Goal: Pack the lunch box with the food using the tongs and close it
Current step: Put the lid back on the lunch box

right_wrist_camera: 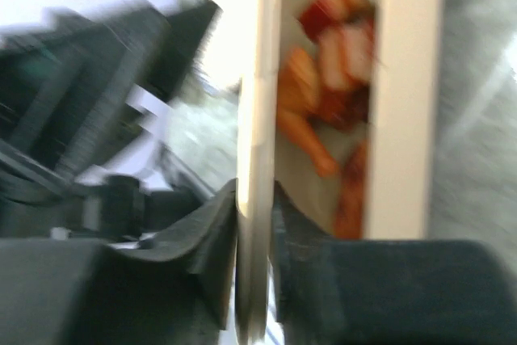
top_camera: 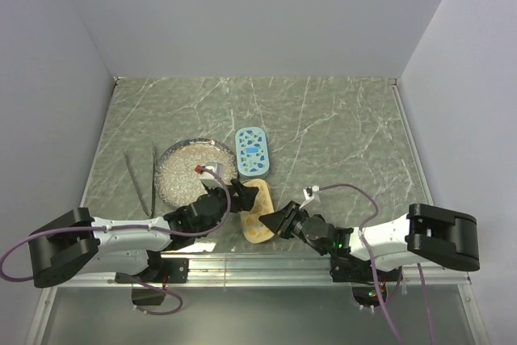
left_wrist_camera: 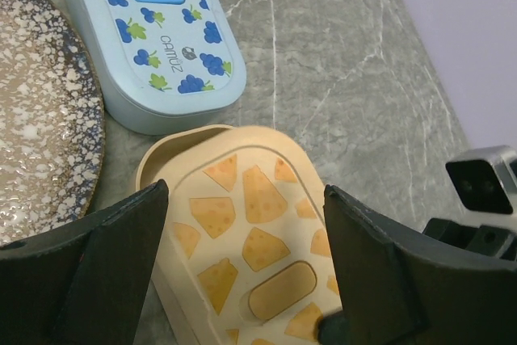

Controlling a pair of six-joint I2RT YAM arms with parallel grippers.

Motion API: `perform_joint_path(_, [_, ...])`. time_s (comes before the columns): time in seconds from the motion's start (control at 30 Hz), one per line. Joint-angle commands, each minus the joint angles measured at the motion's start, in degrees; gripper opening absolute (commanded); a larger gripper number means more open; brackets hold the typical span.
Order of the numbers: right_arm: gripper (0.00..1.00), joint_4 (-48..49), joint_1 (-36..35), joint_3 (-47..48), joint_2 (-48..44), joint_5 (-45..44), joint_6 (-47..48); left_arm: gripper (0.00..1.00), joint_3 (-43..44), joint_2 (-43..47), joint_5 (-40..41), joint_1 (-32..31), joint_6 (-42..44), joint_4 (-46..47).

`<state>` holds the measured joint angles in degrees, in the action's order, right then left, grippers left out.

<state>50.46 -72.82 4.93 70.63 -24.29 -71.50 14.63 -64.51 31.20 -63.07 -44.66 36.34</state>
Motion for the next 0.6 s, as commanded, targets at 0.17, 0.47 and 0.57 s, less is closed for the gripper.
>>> perform_joint_path(0.17, [0.47, -14.59, -3.47, 0.61, -5.06, -4.97, 0.93, 0.85, 4.09, -3.16, 1.93, -0.39, 0.98, -2.67])
perform_joint_path(0.47, [0.61, -19.16, -4.79, 0.87, -8.67, -8.05, 2.34, 0.85, 5.05, -4.22, 2.29, -0.48, 0.98, -4.26])
perform_joint_path(0.57, [0.61, -20.92, -5.49, 0.96, -9.89, -9.19, 2.34, 0.85, 5.14, -4.22, 2.55, -0.48, 1.07, -4.70])
